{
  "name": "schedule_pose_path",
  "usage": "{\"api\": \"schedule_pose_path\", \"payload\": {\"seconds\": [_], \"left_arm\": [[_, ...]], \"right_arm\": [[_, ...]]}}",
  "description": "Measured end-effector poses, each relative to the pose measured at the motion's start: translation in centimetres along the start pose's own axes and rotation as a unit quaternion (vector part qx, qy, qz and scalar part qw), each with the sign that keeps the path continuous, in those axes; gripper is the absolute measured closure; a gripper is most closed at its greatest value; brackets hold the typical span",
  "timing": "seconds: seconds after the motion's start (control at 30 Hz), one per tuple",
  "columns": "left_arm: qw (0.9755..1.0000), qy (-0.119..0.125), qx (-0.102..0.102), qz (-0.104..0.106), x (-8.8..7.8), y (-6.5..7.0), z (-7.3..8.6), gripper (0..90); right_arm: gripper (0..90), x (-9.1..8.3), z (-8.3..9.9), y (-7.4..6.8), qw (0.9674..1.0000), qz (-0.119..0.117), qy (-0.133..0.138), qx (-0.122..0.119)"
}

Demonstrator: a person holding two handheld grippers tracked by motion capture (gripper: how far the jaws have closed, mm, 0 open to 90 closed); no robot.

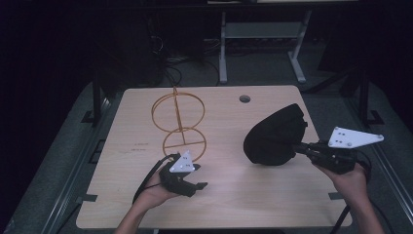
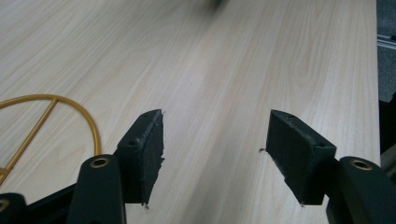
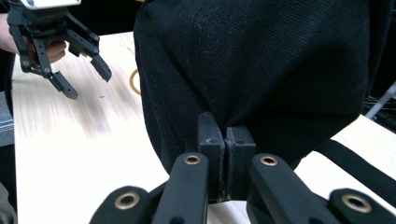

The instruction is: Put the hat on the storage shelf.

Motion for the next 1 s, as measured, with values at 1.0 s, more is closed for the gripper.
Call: {"api": "schedule_pose_path", "payload": {"seconds": [1.0], "left_arm": [[0.9999,0.009,-0.01,-0.007,0.1,0.5,2.5,29.7]], "right_arm": [[87.4,1.3,-5.2,1.2,0.9991,-0.042,-0.006,-0.005]]}}
Point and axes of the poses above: each handheld gripper's, and its own axes: x roughly forward along the jaws, z roughly out of its underside, y roughly to its right, the point moved 6 cm from there along x, roughly forward along the jaws, and after that the axes turned 1 degree about x, right-handed, at the moved point
